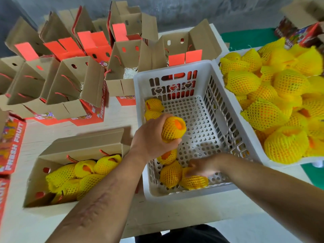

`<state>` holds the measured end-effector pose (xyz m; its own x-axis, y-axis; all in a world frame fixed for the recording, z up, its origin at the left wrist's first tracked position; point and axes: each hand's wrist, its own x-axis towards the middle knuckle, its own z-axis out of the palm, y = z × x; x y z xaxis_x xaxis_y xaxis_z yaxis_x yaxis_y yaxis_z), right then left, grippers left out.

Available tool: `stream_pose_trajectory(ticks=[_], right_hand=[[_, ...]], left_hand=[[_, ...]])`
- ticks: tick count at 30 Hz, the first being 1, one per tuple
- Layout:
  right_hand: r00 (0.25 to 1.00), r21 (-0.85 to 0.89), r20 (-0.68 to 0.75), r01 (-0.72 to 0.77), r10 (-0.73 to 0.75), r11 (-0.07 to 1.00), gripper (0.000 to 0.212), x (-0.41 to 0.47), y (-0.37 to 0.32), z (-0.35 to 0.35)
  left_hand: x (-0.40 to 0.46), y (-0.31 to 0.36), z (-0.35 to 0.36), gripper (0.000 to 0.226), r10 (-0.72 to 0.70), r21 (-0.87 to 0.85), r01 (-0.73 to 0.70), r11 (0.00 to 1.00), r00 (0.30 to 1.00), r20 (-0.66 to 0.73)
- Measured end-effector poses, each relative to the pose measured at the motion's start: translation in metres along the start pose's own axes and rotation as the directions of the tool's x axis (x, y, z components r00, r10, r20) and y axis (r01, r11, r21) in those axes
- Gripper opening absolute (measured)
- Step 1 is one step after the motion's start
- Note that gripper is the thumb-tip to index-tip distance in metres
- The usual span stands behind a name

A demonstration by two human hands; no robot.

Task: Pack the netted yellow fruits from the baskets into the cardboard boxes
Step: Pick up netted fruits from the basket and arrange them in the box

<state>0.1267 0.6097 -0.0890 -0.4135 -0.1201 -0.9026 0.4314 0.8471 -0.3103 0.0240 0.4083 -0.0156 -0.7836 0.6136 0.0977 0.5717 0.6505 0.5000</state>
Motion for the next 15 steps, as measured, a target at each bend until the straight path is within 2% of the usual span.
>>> stream_pose_trajectory(ticks=[1,3,6,8,9,11,13,14,15], right_hand=[[0.998,-0.112,0.055,-0.031,0.038,0.993,0.098,0.000,0.000,0.007],[1.000,-0.175,-0.017,-0.017,0.014,0.984,0.114,0.002,-0.004,0.010],[0.995,-0.293,-0.100,-0.002,-0.029,0.956,0.105,-0.003,-0.022,0.006],[0.991,-0.287,-0.135,-0.050,0.011,0.957,0.096,-0.014,-0.025,0.000],[0.985,-0.220,-0.170,-0.066,0.029,0.973,0.095,-0.024,-0.024,-0.005],[0.967,0.042,-0.253,-0.013,0.024,0.999,0.085,-0.053,-0.018,-0.018],[0.919,0.358,-0.392,0.193,-0.041,0.913,0.049,-0.082,-0.021,-0.021],[0.877,0.440,-0.478,0.291,-0.053,0.850,0.041,-0.094,-0.029,-0.018],[0.830,0.485,-0.555,0.377,-0.055,0.789,0.046,-0.101,-0.042,-0.015]], left_hand=[[0.000,0.000,0.000,0.079,0.009,0.015,-0.009,1.000,1.000,0.003],[0.001,-0.002,0.002,0.075,-0.002,0.027,0.002,1.000,1.000,-0.004],[0.000,-0.002,0.004,0.072,-0.024,-0.019,0.023,1.000,0.999,-0.037],[-0.003,-0.002,0.002,0.071,-0.006,-0.103,0.001,0.995,0.998,-0.055],[-0.005,-0.001,0.000,0.068,0.003,-0.175,-0.014,0.984,0.998,-0.061],[-0.014,-0.001,-0.005,0.060,-0.024,-0.406,-0.015,0.914,0.996,-0.089],[-0.028,-0.001,-0.013,0.055,-0.103,-0.642,0.003,0.767,0.988,-0.118],[-0.036,-0.003,-0.018,0.053,-0.133,-0.718,0.002,0.696,0.983,-0.126],[-0.045,-0.004,-0.024,0.052,-0.150,-0.770,0.006,0.638,0.982,-0.117]])
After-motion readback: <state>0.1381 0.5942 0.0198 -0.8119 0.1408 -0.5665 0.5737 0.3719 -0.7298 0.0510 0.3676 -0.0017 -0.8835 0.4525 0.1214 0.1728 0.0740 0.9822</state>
